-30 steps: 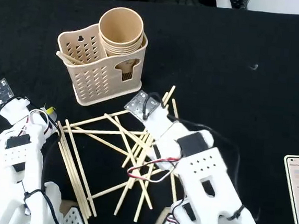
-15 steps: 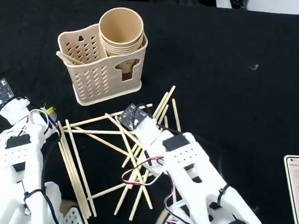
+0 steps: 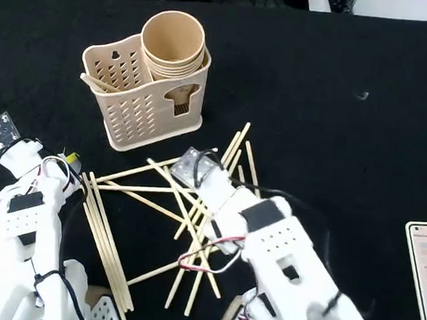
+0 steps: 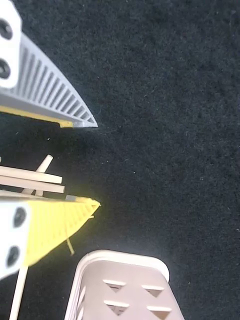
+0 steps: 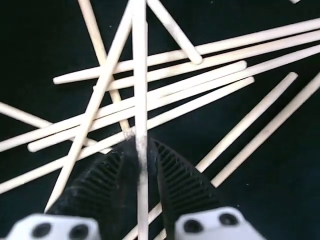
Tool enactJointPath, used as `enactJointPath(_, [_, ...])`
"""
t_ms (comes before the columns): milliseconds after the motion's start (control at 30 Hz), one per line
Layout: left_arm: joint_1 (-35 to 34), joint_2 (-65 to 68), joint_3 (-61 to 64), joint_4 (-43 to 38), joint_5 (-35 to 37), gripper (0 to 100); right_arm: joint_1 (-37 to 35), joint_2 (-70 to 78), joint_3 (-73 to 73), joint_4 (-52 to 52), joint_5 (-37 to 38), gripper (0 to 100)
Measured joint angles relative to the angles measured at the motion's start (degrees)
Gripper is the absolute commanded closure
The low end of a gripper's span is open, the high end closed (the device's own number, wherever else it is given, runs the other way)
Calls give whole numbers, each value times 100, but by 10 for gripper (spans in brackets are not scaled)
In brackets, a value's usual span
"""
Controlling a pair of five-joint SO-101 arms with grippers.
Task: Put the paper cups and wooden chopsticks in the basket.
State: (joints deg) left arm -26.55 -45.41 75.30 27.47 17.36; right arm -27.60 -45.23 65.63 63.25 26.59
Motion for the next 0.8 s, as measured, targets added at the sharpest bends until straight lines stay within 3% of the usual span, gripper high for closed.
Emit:
enactJointPath(233, [0, 0, 0, 0, 0, 773, 0, -1495, -1521, 1371, 0, 988])
enactJointPath(367, [0, 0, 0, 0, 0, 773, -9, -1767, -3244, 1319, -422, 988])
enactJointPath(633, [0, 0, 0, 0, 0, 773, -352, -774, -4782, -1319, -2356, 987])
enactJointPath(800, [0, 0, 0, 0, 0, 773, -1275, 299, -4993, -3209, -2567, 987])
